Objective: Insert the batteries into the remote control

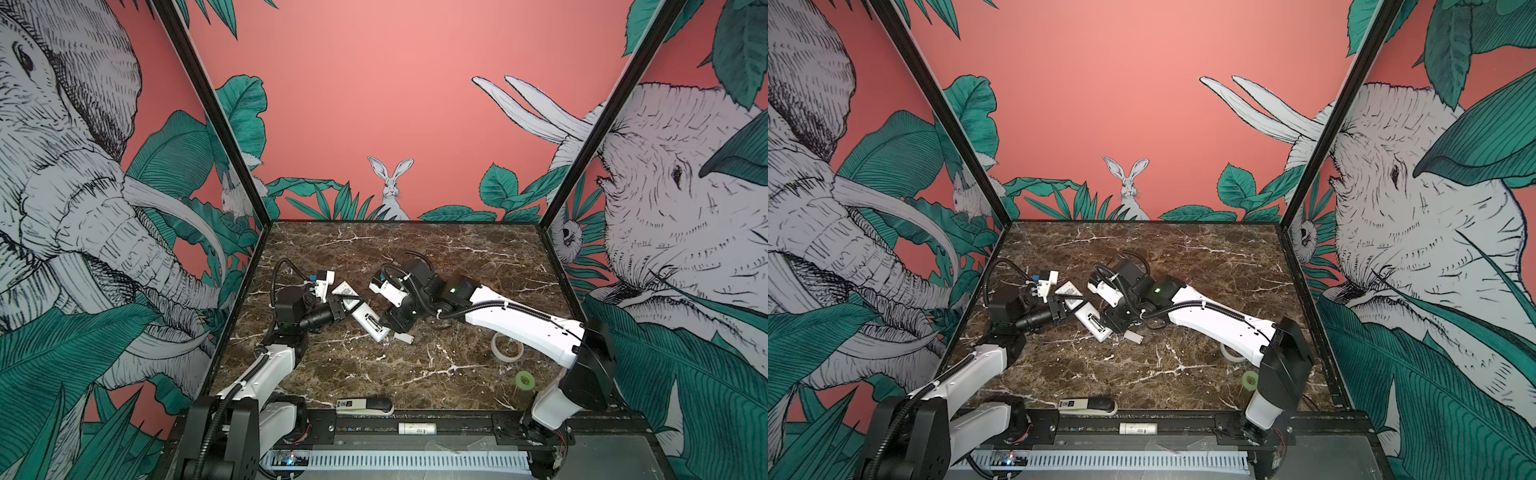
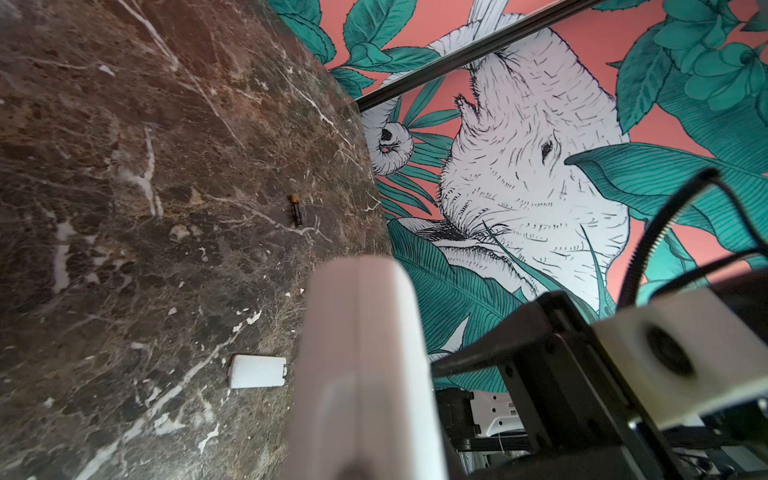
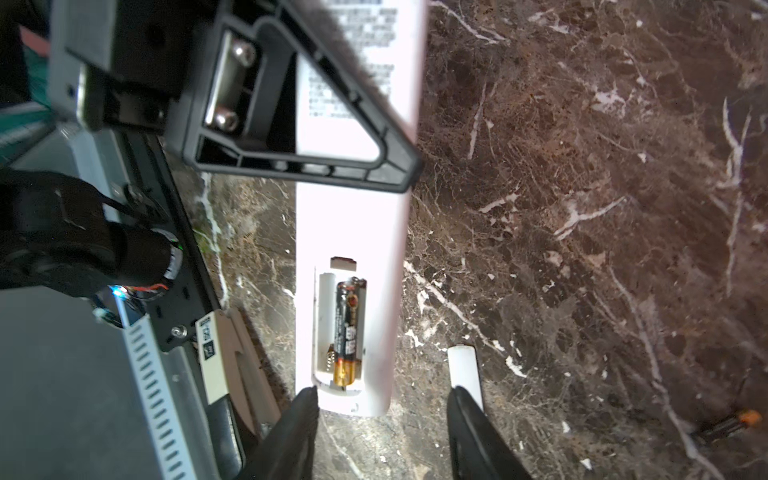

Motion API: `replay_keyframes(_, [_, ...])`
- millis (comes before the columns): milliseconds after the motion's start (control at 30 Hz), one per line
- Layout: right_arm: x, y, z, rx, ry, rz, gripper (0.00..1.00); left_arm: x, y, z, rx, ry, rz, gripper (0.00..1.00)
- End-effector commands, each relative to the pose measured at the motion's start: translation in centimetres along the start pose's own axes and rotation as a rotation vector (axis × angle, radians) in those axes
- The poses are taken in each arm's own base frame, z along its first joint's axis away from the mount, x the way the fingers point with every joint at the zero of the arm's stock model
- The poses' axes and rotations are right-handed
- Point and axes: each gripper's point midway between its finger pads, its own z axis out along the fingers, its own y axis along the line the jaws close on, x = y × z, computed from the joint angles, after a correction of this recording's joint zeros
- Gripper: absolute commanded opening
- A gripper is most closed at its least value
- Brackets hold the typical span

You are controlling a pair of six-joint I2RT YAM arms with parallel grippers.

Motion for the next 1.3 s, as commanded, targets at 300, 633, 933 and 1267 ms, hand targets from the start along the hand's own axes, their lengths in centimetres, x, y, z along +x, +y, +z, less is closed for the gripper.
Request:
replay_keyframes(300, [-1.3,3.0,-2.7,-0.300,-0.118,0.056,0.64,-0.1,-8.0,-0.1,0.215,0.055,0.244,0.00])
replay_keyframes(633, [-0.6,3.5,-2.0,-0.346,-0.116,0.074,0.56,1.1,-9.9,0.3,0.259,0.095,0.277,0.00])
replay_keyframes(933, [0.8,2.9,-1.7,-0.313,-0.097,0.081,0.39,1.1,-10.0,0.2,0.259,0.086,0.276,0.00])
replay_keyframes(1267, [1.5,2.6,-1.3,-0.304,-0.089,0.083,0.19,1.3,-10.4,0.1,0.264,0.096,0.284,0.00])
